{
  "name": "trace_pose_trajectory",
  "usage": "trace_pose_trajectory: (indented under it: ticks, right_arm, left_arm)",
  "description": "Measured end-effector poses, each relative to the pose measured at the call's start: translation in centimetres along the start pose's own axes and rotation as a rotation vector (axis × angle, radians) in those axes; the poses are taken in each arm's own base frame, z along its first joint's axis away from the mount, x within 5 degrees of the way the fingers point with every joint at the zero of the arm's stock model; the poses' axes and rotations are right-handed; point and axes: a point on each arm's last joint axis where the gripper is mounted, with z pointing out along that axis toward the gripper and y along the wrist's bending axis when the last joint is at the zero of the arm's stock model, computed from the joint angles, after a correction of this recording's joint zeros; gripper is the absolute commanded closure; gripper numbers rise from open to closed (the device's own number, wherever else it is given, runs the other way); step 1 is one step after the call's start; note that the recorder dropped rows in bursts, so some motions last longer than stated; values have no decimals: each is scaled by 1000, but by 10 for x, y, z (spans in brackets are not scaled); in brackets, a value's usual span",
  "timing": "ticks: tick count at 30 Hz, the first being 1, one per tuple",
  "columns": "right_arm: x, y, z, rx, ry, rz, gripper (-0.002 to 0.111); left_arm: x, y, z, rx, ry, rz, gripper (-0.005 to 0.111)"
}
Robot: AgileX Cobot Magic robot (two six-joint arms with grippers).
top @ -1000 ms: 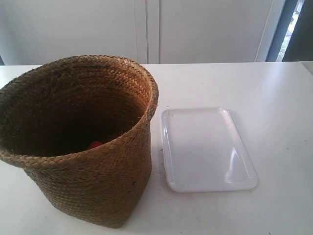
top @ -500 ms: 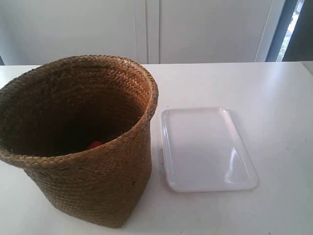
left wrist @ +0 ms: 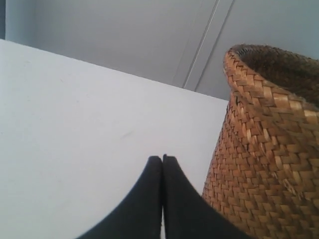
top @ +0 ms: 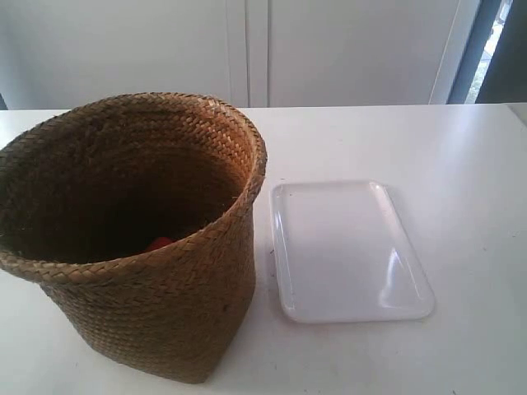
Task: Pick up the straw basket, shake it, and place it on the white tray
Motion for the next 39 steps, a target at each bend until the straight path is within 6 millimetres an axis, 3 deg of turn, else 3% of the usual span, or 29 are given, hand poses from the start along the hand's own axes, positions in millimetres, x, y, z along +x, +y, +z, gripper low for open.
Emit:
trace_pose_trajectory:
  ticks: [12,16,19,23,28,34,39]
  right_arm:
    - [11,-3,-1,62,131,353,108]
    - [-1,-2,0,92,150,517,108]
    - [-19,2,7,85,132,529,108]
    - [-44,6,23,69,116,453,108]
    - [-73,11,61,64,143,298,108]
    - [-75,11,111,93,259,217,108]
    - [-59,7,134,122,411,121,108]
  left_arm:
    - [-3,-1,0,13,-28,-109,107]
    - [-5,-2,-1,10,-21,-166,107]
    - [-23,-9,-3,17,-38,-137,107]
    - [-63,-24,-4,28,-70,-57,107]
    - [-115,-43,8,17,-50,-2,107]
    - [-155,-58,41,-35,92,96,107]
    - [-167,-63,74,-73,209,113,107]
